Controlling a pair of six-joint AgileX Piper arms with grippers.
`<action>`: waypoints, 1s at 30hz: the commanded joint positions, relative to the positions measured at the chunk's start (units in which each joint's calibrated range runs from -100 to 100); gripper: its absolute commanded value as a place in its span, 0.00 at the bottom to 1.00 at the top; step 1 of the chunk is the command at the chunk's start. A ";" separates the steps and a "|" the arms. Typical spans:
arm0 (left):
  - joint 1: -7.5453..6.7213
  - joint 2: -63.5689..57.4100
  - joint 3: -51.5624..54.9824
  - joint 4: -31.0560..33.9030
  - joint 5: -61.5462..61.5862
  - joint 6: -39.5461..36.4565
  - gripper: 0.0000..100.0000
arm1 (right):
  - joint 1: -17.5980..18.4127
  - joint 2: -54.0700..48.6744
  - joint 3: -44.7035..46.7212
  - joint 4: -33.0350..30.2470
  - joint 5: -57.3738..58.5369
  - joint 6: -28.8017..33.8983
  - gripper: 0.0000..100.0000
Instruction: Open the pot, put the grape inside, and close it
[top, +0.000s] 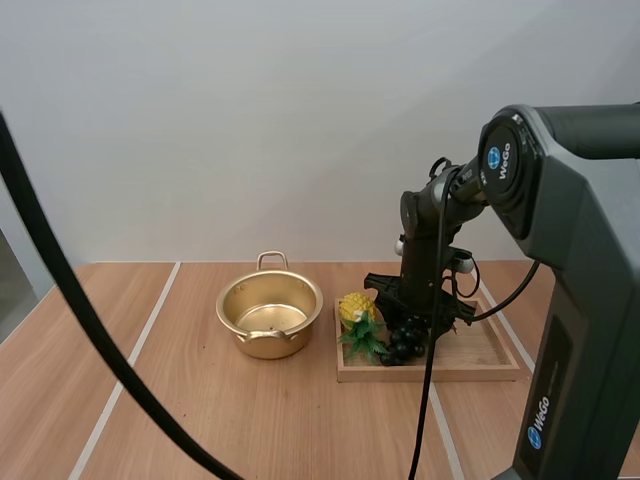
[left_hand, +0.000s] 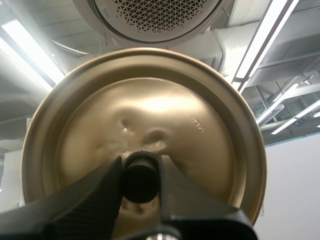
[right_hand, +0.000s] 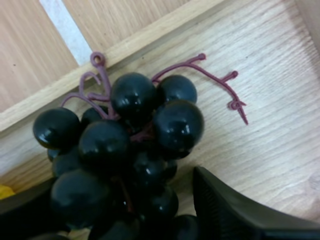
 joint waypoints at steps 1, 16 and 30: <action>-0.22 -0.04 -0.18 0.86 -2.44 0.02 0.00 | -0.20 -0.34 0.24 0.17 -0.76 0.25 0.92; -0.22 -0.04 -0.18 0.86 -2.44 0.02 0.00 | -0.20 -0.47 -0.06 -1.97 -0.59 0.25 0.00; -0.22 -0.04 -0.18 0.86 -2.44 0.02 0.00 | -0.20 -13.04 -13.89 -0.61 22.35 -6.35 0.00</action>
